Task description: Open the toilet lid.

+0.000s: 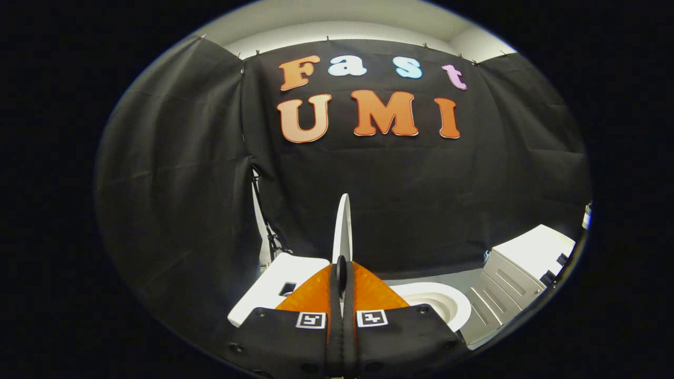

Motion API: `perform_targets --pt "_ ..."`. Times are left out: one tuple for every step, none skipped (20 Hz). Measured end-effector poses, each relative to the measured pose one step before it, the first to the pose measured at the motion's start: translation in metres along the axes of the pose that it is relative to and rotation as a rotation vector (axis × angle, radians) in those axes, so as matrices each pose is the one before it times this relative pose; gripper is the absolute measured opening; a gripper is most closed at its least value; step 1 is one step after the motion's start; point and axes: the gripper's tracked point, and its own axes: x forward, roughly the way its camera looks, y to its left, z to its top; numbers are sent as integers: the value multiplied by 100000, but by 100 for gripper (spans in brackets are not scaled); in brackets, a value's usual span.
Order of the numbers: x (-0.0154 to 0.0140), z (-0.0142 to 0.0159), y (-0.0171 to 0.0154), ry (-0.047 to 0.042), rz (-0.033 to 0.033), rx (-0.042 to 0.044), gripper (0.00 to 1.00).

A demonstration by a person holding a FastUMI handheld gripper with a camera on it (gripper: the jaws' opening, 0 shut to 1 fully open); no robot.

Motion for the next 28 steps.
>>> perform_targets --pt "83 -42 589 70 458 -779 8" --pt "-6 -66 587 49 386 -469 8" --pt "19 -31 714 89 360 -429 8" --pt "94 -127 770 143 695 -355 8" --pt "130 -95 692 5 703 -572 8" --pt "110 -32 751 189 761 -869 8" --pt "173 -108 763 51 700 -1099 8" --pt "265 -100 600 265 681 -783 8" --pt "98 -114 581 143 638 -368 8" --pt "76 -97 657 298 667 17 8" --pt "91 -44 605 244 777 14 8" --pt "109 -136 577 198 701 137 8" --pt "65 -165 618 265 511 -292 8" --pt "-5 -22 345 -52 103 -728 8" --pt "37 -34 379 78 -250 -1092 8" --pt "179 4 307 116 -157 -1123 8" --pt "54 -104 329 168 234 -733 8" --pt "-7 -66 493 -30 451 -306 8" --pt "65 -149 306 111 436 -355 8" --pt "15 -40 334 -36 289 -699 8" --pt "69 -51 217 -98 140 -1126 8" --pt "58 -95 88 -151 66 -1193 8" --pt "134 51 165 -159 -11 -811 8" --pt "-244 -129 200 -98 -3 -382 8" --pt "1 53 -101 -202 -135 -250 8" --pt "77 258 -336 -219 -875 -1382 8" --pt "114 -28 -221 99 72 -1548 9" --pt "102 24 -227 764 105 -623 15"
